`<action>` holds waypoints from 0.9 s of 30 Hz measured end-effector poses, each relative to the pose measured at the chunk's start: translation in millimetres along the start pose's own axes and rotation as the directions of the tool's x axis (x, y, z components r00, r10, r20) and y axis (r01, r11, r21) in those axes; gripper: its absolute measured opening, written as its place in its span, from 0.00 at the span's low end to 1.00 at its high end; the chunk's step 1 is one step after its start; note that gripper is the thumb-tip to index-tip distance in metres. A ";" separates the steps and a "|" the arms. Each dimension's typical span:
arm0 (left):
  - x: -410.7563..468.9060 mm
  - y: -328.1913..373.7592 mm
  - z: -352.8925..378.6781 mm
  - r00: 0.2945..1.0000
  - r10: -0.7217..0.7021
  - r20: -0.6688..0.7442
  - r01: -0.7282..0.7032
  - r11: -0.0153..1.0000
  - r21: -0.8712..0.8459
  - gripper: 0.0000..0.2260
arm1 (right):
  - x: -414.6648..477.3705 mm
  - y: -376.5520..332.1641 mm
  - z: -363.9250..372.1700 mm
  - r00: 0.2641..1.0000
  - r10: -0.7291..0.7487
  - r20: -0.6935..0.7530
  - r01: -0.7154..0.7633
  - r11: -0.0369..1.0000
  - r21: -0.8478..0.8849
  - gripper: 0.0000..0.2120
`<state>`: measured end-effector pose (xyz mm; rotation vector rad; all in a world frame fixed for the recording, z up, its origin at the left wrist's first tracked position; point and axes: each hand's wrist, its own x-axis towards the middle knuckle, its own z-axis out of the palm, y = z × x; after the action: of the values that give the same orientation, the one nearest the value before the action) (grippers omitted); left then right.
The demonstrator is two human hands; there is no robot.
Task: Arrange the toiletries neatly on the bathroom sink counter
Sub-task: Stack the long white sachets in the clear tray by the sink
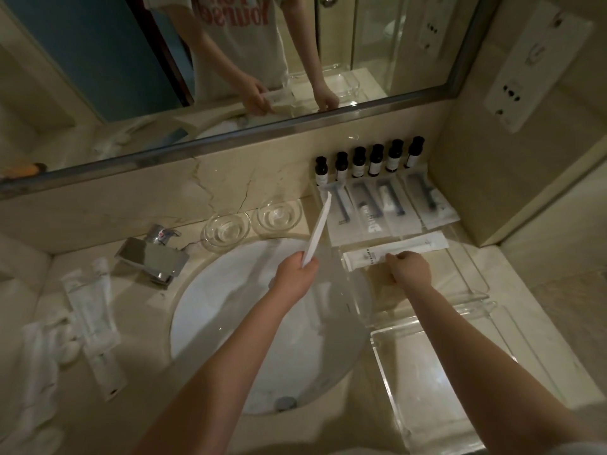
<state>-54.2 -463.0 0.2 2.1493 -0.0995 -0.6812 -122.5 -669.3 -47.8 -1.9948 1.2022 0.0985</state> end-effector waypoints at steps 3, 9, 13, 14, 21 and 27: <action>-3.7 5.6 -3.3 0.982 -0.054 0.179 0.068 0.995 -0.069 0.07 | -17.5 -9.6 -9.1 0.978 -0.197 -0.062 0.206 0.945 0.253 0.14; -20.6 18.8 -8.3 0.801 -0.100 0.590 0.157 0.986 -0.046 0.05 | -54.2 -46.0 -33.2 0.850 -0.424 0.311 0.159 0.770 0.617 0.17; -26.9 14.2 -5.7 0.774 -0.102 0.625 0.147 0.989 -0.021 0.06 | -54.9 -46.4 -24.7 0.890 -0.371 0.264 0.133 0.766 0.628 0.04; -26.6 9.7 -6.2 0.800 -0.090 0.593 0.139 0.990 -0.038 0.05 | -53.5 -44.0 -24.1 0.911 -0.345 0.225 0.132 0.762 0.634 0.06; -15.9 -16.7 -14.8 0.914 -0.043 0.403 0.038 0.999 0.020 0.04 | -40.2 -15.5 -39.5 0.995 -0.099 0.013 0.068 0.768 0.637 0.04; -6.6 -5.0 22.6 0.952 0.021 0.306 -0.059 0.992 0.116 0.06 | -37.3 25.9 -34.8 0.862 -0.424 -0.278 0.395 0.905 -0.156 0.22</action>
<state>-72.0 -474.0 -11.7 2.1372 -0.3578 -1.0016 -173.8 -671.7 -22.9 -2.3699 0.9354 -0.3909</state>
